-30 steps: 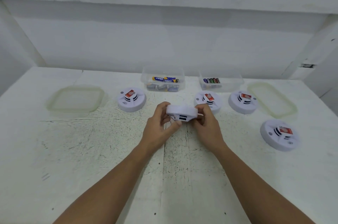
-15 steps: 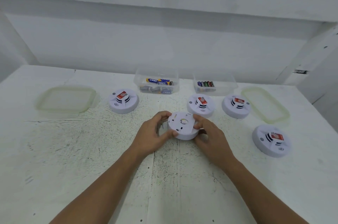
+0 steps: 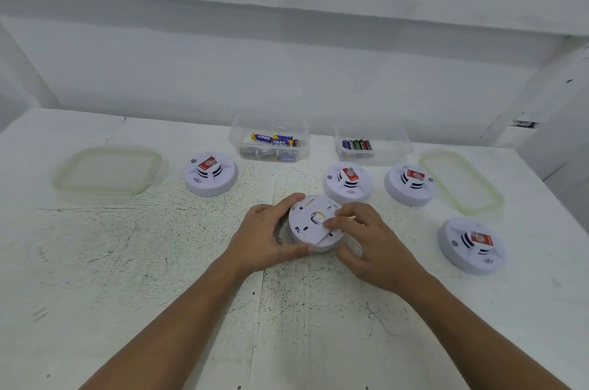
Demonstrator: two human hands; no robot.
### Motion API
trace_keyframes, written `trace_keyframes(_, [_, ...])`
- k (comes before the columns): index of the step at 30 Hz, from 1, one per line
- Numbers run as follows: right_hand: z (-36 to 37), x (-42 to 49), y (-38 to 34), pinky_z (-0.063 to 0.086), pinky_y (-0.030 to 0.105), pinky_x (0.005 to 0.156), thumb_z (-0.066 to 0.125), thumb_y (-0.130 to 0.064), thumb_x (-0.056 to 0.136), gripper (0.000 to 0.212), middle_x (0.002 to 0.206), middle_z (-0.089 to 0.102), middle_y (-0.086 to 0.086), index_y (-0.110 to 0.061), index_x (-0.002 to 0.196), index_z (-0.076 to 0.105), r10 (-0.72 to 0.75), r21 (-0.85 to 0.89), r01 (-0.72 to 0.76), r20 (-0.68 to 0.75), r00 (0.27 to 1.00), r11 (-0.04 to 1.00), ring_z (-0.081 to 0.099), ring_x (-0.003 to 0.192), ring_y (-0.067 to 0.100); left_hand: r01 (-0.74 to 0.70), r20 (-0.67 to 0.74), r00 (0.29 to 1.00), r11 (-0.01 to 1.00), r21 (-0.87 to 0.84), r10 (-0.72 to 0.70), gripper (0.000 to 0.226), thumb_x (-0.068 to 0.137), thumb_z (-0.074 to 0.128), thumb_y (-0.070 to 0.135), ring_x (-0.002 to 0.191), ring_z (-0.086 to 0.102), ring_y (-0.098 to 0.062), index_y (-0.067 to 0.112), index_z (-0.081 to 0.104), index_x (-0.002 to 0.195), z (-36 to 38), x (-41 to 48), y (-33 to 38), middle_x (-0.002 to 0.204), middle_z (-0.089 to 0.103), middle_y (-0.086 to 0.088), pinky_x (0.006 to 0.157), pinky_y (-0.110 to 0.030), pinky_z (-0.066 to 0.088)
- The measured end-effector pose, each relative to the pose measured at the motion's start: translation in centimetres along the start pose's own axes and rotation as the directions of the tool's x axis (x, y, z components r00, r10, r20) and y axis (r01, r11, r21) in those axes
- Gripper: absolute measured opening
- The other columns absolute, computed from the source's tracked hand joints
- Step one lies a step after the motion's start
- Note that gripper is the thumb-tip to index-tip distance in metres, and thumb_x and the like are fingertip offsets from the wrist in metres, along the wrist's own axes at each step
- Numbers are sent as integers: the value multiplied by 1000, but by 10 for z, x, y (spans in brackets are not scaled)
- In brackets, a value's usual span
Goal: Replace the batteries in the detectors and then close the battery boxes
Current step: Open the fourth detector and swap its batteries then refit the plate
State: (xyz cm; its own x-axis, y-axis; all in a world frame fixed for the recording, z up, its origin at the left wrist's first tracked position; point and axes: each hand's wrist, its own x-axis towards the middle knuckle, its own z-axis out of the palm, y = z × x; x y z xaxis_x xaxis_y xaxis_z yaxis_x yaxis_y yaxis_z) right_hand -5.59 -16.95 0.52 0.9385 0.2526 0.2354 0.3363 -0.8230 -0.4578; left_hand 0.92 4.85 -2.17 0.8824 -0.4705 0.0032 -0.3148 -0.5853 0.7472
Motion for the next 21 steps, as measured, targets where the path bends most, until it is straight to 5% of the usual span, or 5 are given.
trace_keyframes(6, [-8,22,-3,39,24,97,54,-35,90,27,131,55,1,-17,106,64,-73,-114,88,128,989,990,50,121,17,7,16,1000,999,42,-8,110,43,78,71,106,35,-8,52,28,139,-1,5,6,108,41,38,96,-24,28])
trace_keyframes(9, [-14,30,-7,22,16,101,56,-29,94,27,146,42,-4,-18,119,59,-60,-103,86,232,971,991,34,135,12,-9,17,1000,999,48,8,110,42,78,70,104,37,-7,50,29,139,-1,6,8,104,40,39,98,-22,25])
trace_keyframes(14, [-15,36,-11,23,21,108,46,-26,99,33,155,23,-11,-20,131,47,31,-113,13,381,924,994,15,143,5,27,28,999,998,57,-29,110,40,73,76,109,36,-11,53,27,138,0,9,6,108,41,38,95,-22,26])
trace_keyframes(21, [-14,40,-10,30,16,91,42,-21,100,49,151,33,-7,-20,147,28,69,-96,-31,422,904,995,25,140,7,33,50,998,998,54,-36,96,43,76,73,111,33,-13,68,25,124,-2,11,5,106,35,44,93,-23,27])
